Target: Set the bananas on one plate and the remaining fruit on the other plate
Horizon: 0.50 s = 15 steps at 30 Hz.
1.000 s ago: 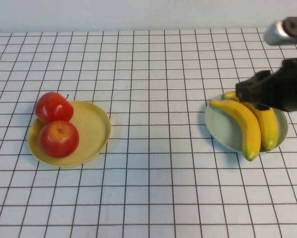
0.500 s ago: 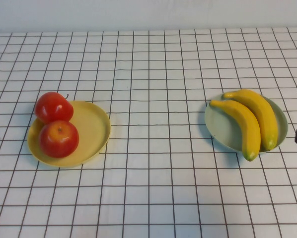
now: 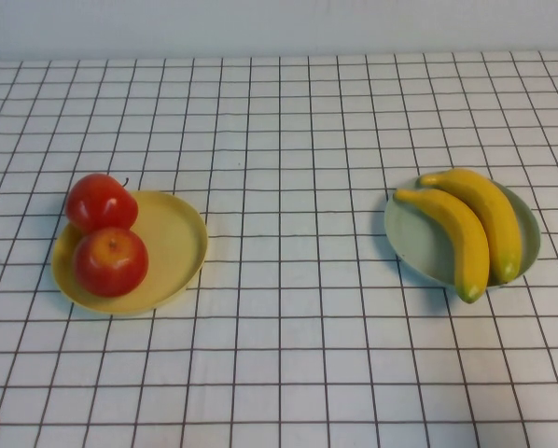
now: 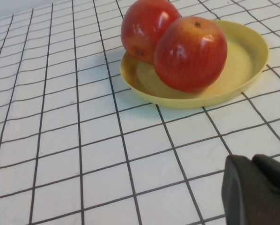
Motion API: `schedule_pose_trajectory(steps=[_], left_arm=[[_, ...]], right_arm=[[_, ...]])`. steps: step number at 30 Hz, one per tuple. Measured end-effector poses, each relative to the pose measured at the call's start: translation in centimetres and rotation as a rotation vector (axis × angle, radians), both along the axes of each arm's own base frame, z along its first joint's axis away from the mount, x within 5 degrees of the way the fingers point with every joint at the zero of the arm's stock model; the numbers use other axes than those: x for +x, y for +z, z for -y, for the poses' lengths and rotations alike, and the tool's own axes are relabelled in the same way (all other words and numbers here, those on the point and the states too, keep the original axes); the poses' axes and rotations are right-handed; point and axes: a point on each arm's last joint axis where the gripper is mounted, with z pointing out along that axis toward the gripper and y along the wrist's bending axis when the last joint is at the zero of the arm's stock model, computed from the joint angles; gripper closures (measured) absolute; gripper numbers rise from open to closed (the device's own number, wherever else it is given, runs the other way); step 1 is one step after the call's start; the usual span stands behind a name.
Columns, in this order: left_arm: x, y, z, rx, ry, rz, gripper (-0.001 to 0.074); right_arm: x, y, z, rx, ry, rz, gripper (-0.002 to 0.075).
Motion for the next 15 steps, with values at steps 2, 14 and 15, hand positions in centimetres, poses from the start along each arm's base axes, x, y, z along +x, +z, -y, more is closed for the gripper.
schedule_pose_trajectory(steps=[2, 14, 15], left_arm=[[0.0, 0.0, 0.0, 0.000, 0.000, 0.000, 0.0734], [0.0, 0.0, 0.0, 0.001, 0.000, 0.000, 0.0734], [0.0, 0.0, 0.0, 0.001, 0.000, 0.000, 0.0734]], right_arm=[[-0.6, 0.0, 0.4, 0.012, -0.008, 0.010, 0.0512], [-4.1, -0.7, 2.2, -0.013, -0.145, -0.041, 0.0514], [-4.3, -0.7, 2.2, -0.014, -0.145, -0.036, 0.0514]])
